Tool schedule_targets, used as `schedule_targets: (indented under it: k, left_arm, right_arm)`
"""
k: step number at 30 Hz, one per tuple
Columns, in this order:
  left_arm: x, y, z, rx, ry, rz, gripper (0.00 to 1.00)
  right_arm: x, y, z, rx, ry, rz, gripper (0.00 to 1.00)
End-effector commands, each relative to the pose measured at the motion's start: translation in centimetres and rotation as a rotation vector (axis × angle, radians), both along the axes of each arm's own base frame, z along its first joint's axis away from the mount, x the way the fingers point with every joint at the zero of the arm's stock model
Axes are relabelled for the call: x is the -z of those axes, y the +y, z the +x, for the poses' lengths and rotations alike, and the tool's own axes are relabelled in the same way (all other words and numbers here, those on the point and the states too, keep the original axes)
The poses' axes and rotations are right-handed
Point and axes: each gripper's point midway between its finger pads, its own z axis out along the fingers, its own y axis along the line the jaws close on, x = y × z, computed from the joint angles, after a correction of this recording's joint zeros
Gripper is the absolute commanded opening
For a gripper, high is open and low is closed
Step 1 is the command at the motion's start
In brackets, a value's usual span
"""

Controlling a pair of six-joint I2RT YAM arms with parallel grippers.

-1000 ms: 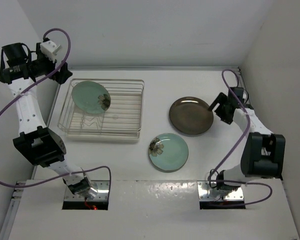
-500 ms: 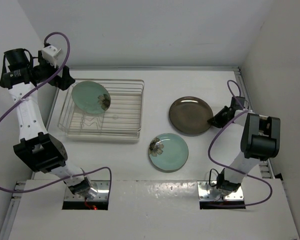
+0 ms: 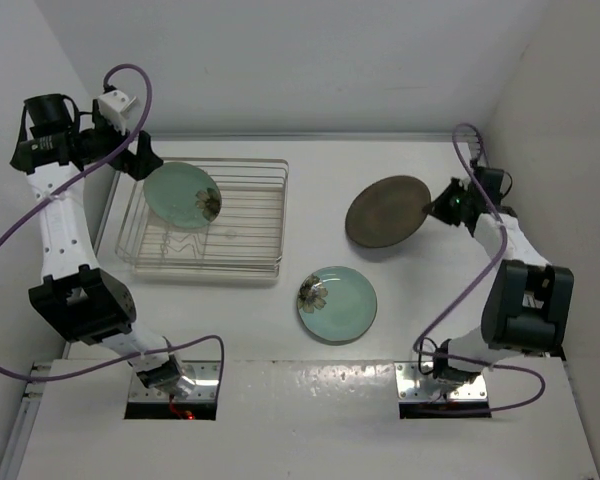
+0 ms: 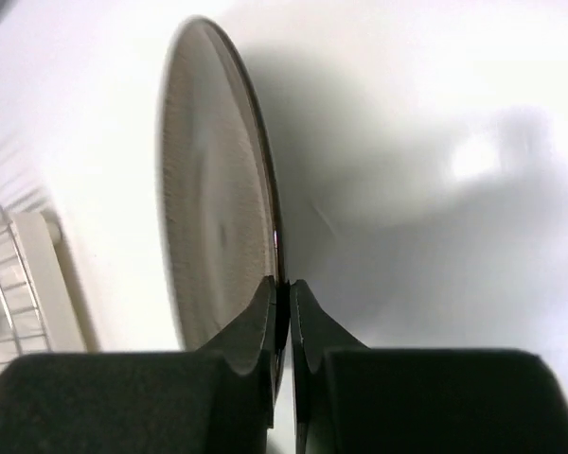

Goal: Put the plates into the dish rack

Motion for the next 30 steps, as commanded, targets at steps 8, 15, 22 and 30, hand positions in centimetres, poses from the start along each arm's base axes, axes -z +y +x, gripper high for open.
schedule_targets:
  k: [8,15,22,30]
  left_arm:
    - [-2.6,-9.1,0.9,0.249,-0.088,0.052,1.00]
    - [-2.3,-19.1,1.5,0.482,-0.121,0.112,1.00]
    - [-2.4,-32.1,1.1,0.750,-0.203,0.115,1.00]
    - [1.3,-42.6,-0.3,0.996,-0.231,0.076,1.00]
  right_arm:
    - [-23.1,2.4,6.6,-0.203,-0.577,-0.490,0.00]
    - [-27.0,8.3,5.1,-0.428,-0.705,-0.549,0.00]
    - [-29.5,14.2,1.3,-0.596,-0.819,-0.530,0.00]
    - [-26.1,17.3,-1.5,-0.674,-0.795,-0.428,0.00]
